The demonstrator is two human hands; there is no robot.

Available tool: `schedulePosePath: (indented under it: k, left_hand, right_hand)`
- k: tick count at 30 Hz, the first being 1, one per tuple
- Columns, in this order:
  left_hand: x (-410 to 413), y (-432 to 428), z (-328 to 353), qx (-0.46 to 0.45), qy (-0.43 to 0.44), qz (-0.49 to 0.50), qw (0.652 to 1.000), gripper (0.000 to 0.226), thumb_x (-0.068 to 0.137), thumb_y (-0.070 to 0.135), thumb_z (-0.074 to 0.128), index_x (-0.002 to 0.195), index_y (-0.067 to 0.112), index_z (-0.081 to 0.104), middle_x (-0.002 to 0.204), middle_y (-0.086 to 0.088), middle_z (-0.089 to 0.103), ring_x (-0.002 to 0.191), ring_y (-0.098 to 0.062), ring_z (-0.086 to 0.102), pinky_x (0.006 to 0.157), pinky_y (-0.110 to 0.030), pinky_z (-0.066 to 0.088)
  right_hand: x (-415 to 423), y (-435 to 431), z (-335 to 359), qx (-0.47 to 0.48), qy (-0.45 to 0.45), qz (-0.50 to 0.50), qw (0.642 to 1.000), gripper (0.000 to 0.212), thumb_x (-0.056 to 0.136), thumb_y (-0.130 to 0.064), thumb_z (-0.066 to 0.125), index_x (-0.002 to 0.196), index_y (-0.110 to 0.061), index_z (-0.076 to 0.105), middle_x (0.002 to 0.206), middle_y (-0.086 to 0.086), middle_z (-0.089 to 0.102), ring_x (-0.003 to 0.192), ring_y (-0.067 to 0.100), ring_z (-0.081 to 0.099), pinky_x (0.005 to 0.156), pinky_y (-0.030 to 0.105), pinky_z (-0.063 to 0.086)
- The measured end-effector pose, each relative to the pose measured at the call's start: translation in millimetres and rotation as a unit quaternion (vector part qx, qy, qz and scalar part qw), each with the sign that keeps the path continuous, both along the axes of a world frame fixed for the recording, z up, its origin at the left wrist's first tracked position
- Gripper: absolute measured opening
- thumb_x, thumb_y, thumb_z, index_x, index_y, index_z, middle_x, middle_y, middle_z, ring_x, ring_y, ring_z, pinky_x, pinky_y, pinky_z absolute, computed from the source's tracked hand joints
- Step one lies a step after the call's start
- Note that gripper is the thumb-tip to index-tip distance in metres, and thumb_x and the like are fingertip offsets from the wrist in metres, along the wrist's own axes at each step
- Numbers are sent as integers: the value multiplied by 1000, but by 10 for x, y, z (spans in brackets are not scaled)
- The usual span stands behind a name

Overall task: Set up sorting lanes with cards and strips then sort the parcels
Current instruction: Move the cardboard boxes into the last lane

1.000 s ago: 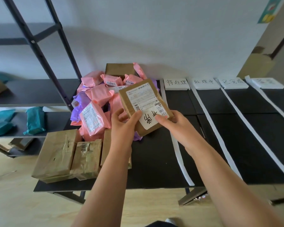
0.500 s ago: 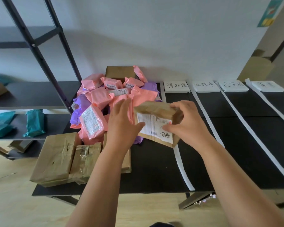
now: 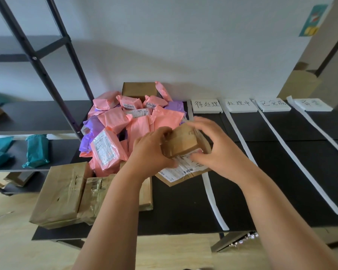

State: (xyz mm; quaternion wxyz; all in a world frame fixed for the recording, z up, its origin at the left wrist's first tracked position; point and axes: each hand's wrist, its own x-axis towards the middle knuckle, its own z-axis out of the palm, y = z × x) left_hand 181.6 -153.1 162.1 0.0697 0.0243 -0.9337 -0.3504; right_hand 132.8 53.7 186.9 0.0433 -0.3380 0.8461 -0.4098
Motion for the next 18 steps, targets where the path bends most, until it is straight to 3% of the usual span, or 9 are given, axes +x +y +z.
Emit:
schedulePosePath:
  k: [2, 3, 5, 7, 9, 12, 14, 18]
  left_hand:
    - [29, -20, 6, 38, 1, 24, 999, 83, 64, 28, 89, 133, 36, 44, 105, 31, 46, 109, -7, 51, 98, -38, 45]
    - [45, -30, 11, 64, 2, 43, 997, 81, 64, 29, 89, 131, 36, 44, 107, 27, 49, 106, -7, 55, 92, -36, 51]
    - [82, -49, 26, 147, 6, 96, 984, 74, 65, 33, 89, 125, 37, 45, 110, 22, 55, 94, -3, 63, 71, -26, 58]
    - [126, -58, 53, 277, 15, 144, 950, 64, 67, 35, 89, 116, 36, 49, 109, 15, 61, 82, -1, 70, 55, -19, 56]
    - [158, -62, 79, 377, 19, 171, 910, 60, 67, 37, 89, 114, 33, 51, 108, 8, 67, 79, -1, 72, 54, -20, 57]
    - [188, -11, 121, 443, 22, 178, 878, 62, 68, 40, 87, 117, 26, 53, 100, 3, 75, 81, -11, 75, 56, -20, 57]
    - [207, 36, 149, 462, 25, 178, 869, 60, 70, 41, 85, 118, 23, 54, 92, 6, 77, 79, -11, 75, 54, -17, 55]
    - [256, 64, 178, 458, 27, 155, 875, 55, 73, 47, 79, 118, 23, 58, 94, 10, 76, 84, -10, 75, 61, -18, 57]
  right_hand:
    - [-6, -1, -8, -43, 9, -50, 998, 67, 83, -25, 76, 135, -46, 41, 134, -40, 33, 118, -28, 30, 87, -1, 31]
    - [-18, 4, -17, -66, -6, -83, 994, 68, 84, -31, 75, 140, -44, 39, 137, -36, 34, 118, -26, 32, 90, 3, 32]
    - [-47, 24, -45, -107, -56, -147, 982, 74, 85, -41, 72, 149, -38, 35, 150, -20, 37, 130, -8, 37, 104, 20, 35]
    - [-40, 21, -79, -126, -97, -176, 971, 77, 85, -47, 70, 151, -34, 32, 148, -16, 42, 131, 2, 42, 103, 27, 38]
    - [16, -20, -92, -127, -126, -166, 970, 70, 85, -53, 67, 147, -36, 37, 132, -25, 48, 119, -3, 49, 91, 18, 40]
    - [109, -94, -77, -127, -142, -117, 975, 34, 87, -53, 64, 117, -48, 50, 101, -36, 64, 96, -14, 61, 68, 5, 47]
    - [151, -123, -70, -132, -121, -103, 978, 27, 90, -45, 66, 114, -46, 55, 100, -35, 66, 95, -16, 62, 68, 4, 48]
    - [202, -113, -18, -152, -87, -135, 975, 31, 92, -36, 68, 122, -36, 62, 103, -24, 69, 98, -9, 64, 74, 16, 56]
